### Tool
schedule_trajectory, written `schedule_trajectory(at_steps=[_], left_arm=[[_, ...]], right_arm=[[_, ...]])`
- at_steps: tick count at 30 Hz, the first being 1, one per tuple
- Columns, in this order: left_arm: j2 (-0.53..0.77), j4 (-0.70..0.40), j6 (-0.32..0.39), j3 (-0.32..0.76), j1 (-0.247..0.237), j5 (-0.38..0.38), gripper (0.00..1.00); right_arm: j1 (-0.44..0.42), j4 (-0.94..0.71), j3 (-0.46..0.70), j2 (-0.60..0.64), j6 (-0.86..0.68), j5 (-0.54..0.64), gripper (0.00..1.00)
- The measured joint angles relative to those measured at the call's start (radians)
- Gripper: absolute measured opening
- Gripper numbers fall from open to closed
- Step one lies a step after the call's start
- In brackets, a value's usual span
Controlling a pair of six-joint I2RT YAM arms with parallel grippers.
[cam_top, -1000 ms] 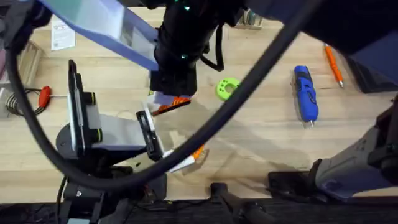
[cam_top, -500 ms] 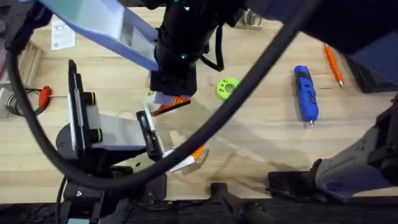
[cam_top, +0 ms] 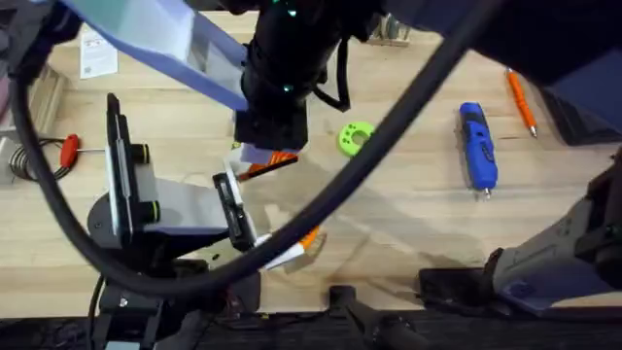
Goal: Pick up the gripper from the table and insert it into the empty holder that is missing its gripper. Then pick up a screw, insert it into the mounting hole, and use the screwdriver to tighten it. Finally, clean up the table by picking up the vegetable and placing it into the bucket.
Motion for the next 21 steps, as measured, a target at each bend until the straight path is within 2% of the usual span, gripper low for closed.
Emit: schedule_trajectory(at_steps=[21], left_arm=[[0.001, -0.001, -0.008, 0.0, 0.0, 0.006, 0.985]], right_arm=[[0.0, -0.007, 0.0, 0.024, 0.0, -0.006, 0.005]])
